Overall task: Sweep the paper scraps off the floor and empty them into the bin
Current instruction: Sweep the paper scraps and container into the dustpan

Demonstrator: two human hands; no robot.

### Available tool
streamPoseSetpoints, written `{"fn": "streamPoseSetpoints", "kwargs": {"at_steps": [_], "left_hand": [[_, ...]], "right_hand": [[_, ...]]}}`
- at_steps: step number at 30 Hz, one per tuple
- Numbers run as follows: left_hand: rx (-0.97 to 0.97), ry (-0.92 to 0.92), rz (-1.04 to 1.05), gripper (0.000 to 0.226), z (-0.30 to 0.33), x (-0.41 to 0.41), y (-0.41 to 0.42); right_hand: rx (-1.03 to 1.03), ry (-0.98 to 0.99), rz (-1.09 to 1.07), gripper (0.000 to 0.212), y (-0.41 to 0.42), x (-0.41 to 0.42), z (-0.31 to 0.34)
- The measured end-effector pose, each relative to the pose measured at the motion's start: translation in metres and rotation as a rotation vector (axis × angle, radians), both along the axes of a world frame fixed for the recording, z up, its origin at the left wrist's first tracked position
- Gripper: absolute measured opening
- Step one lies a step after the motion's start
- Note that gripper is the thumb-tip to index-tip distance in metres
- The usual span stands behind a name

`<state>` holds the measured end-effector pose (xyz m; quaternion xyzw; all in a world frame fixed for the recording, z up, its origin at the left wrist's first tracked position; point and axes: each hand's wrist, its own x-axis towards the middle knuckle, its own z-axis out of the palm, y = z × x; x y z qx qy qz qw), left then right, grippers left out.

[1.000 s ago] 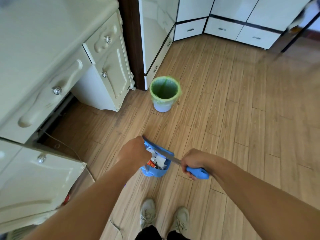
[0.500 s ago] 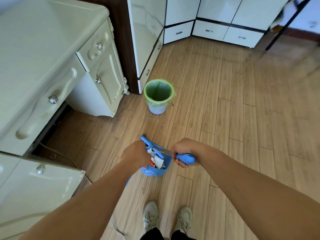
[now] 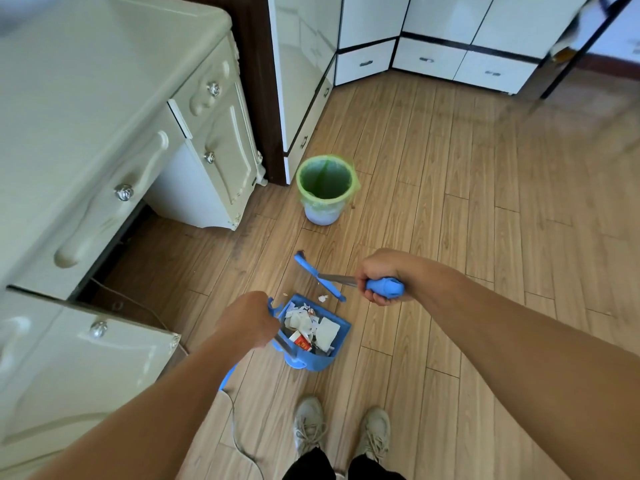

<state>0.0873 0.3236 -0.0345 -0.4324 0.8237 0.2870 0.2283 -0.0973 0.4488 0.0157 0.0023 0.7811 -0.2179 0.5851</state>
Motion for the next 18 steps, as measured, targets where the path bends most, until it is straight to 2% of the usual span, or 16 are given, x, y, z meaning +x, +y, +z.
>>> {"fn": "streamPoseSetpoints", "kwargs": {"at_steps": [5, 12, 18], "left_hand": [[-0.001, -0.028, 0.027, 0.023, 0.004, 0.019, -0.011], [-0.047, -0.056, -0.015, 0.020, 0.003, 0.028, -0.014], [-0.052, -0.027, 0.005, 0.011, -0.004, 0.027, -0.011]], "right_hand": [[-0.048, -0.065, -0.039, 0.008, -0.014, 0.011, -0.007], [-0.186, -0.187, -0.175, 0.014, -0.041, 0.040, -0.037], [-0.202, -0.272, -0.300, 0.017, -0.041, 0.048, -0.078]]}}
